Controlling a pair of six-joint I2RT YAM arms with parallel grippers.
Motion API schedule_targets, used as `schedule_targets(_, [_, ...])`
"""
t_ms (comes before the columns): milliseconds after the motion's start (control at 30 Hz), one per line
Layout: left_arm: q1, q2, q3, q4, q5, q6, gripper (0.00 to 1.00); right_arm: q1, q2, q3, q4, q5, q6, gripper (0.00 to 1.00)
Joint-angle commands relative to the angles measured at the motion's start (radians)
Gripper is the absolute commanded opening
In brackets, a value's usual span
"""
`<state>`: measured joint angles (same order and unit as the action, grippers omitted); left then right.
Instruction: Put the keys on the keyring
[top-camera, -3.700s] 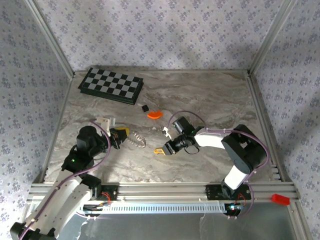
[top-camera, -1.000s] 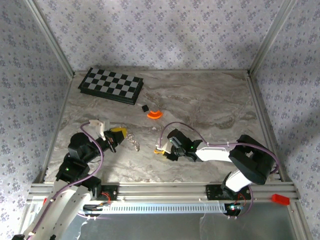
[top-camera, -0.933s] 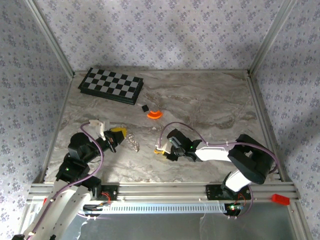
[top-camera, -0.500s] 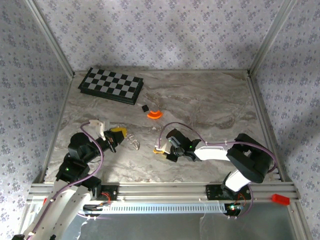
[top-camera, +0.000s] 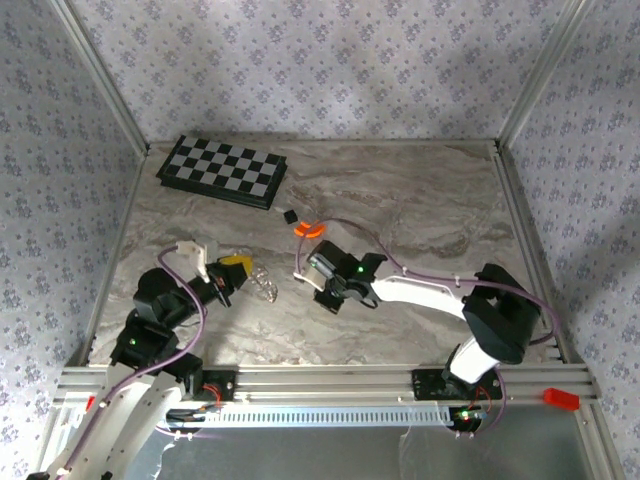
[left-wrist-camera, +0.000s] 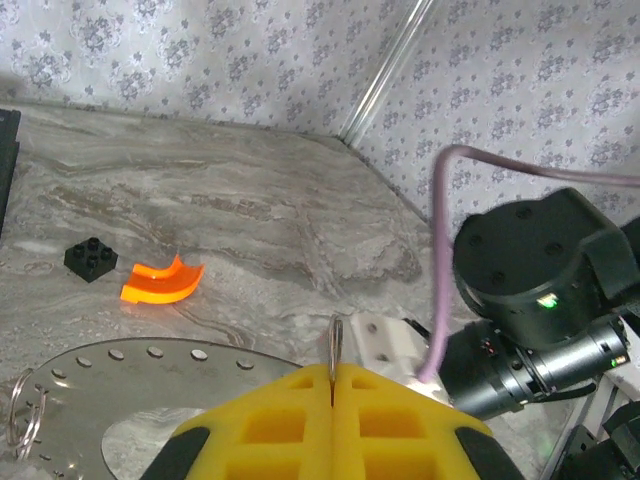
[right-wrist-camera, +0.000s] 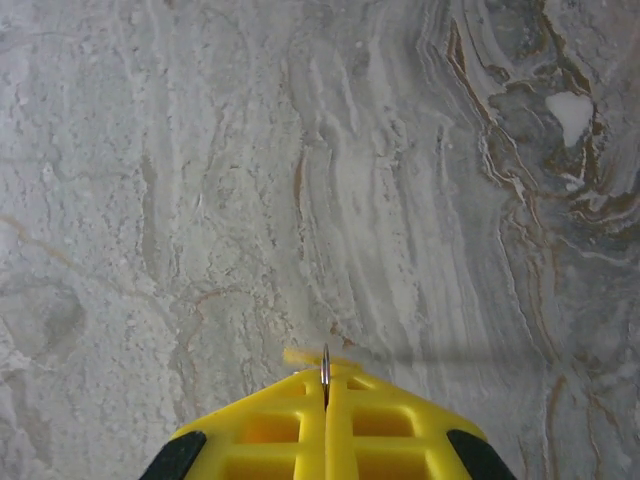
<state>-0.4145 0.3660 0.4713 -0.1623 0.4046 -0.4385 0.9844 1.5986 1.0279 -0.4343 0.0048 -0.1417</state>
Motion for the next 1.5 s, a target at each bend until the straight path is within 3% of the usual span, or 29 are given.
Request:
schedule_targets(0, [-0.003,-0.028,0.009,0.056,0.010,0.003,0.00,-0.001,0.083,0.097,-0.311,0.018,0.138,0.00])
schedule_targets(267, [-0.002,-0.049,0.009,0.055,0.004,0.001,0.00,-0.003,0.158,0.191,-0.448,-0.040,0.212,0.00])
schedule_targets(600, [-0.001,-0.056,0.008,0.051,0.002,0.000,0.00,-0.011,0.179,0.173,-0.504,-0.075,0.251,0.00])
schedule_targets(1267, [-0.003,-0.057,0.002,0.050,0.000,-0.002,0.00,0.002,0.251,0.149,-0.463,-0.049,0.233,0.00])
schedule_targets(1467, [-0.003,-0.059,0.007,0.048,0.002,-0.003,0.00,0.009,0.198,0.145,-0.434,-0.031,0.259,0.15])
